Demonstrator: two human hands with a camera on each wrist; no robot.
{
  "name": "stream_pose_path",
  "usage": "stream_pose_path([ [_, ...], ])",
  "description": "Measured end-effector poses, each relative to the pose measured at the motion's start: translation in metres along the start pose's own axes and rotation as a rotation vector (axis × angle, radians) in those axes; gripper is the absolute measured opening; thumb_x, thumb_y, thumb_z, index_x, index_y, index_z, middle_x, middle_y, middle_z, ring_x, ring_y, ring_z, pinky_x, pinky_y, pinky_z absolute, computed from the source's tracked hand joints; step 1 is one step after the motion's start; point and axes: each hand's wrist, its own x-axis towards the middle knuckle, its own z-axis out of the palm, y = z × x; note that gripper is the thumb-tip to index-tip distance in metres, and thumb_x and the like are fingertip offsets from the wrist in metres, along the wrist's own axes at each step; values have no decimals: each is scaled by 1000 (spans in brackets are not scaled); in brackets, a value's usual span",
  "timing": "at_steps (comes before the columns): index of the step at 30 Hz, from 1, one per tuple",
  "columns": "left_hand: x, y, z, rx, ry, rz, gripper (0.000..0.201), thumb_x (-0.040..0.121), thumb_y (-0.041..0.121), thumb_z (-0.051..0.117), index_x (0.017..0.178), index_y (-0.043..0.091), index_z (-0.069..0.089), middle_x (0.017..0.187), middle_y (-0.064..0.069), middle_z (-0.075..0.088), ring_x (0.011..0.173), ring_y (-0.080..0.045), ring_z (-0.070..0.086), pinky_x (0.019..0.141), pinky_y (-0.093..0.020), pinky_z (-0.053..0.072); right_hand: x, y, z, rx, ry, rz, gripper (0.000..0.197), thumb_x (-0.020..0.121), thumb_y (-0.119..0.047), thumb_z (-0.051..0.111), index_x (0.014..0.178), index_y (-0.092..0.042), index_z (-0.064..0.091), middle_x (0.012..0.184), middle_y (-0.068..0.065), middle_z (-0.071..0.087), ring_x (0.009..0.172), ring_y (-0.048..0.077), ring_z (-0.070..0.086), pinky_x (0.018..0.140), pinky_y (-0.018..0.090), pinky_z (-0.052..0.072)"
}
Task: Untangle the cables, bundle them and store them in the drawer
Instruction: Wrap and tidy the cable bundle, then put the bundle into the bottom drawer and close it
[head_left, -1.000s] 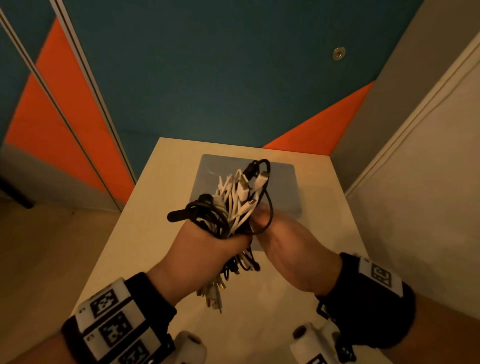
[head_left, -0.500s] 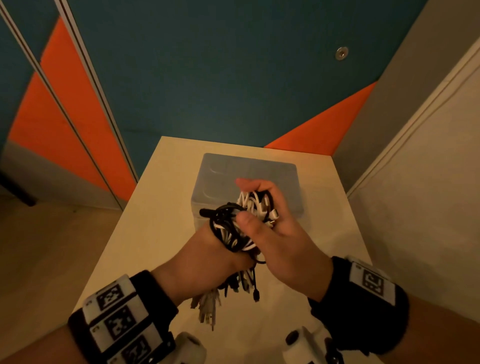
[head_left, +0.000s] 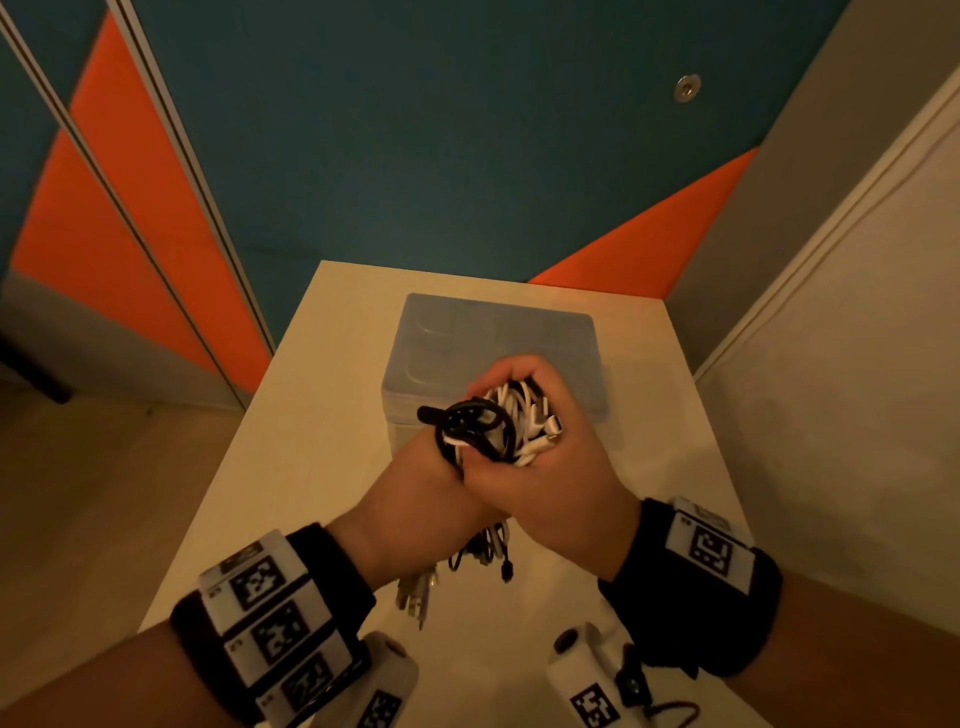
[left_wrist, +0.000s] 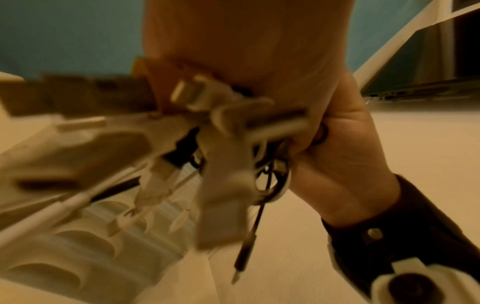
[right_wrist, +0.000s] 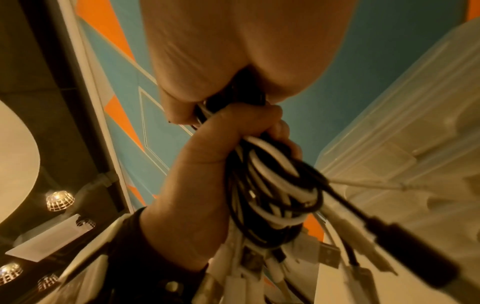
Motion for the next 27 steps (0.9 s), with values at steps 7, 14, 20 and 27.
stream_pose_path([
  [7, -6, -16, -4, 54, 61, -24, 18, 72, 21, 64, 86, 28, 72, 84, 9, 72, 82, -11, 69, 72, -28, 54, 2, 11, -5, 23, -152, 30, 64, 69, 2, 82, 119, -20, 48, 111, -4, 60, 100, 15, 62, 84, 31, 50],
  [14, -2, -40, -43, 82, 293, -192, 24, 83, 5, 75, 100, 22, 72, 95, -3, 74, 91, -18, 70, 82, -38, 58, -15, 76, -25, 137, 150, 230, 29, 90, -22, 59, 119, -22, 53, 111, -17, 65, 111, 1, 59, 91, 16, 45],
  [20, 17, -34, -56, 171, 307, -200, 9, 84, 7, 73, 91, 11, 70, 82, -17, 69, 72, -25, 68, 65, -34, 57, -27, 152, -14, 12, 255, 768, 17, 94, -8, 54, 83, -13, 66, 67, 0, 60, 70, 18, 56, 67, 21, 47],
  [27, 45, -22, -52, 85, 137, -212, 19, 84, 1, 70, 81, 20, 71, 75, -5, 72, 74, -16, 69, 69, -29, 59, -20, 175, 8, 243, 364, 912, 19, 97, -20, 52, 115, -21, 60, 84, 2, 61, 69, 16, 59, 62, 25, 46],
])
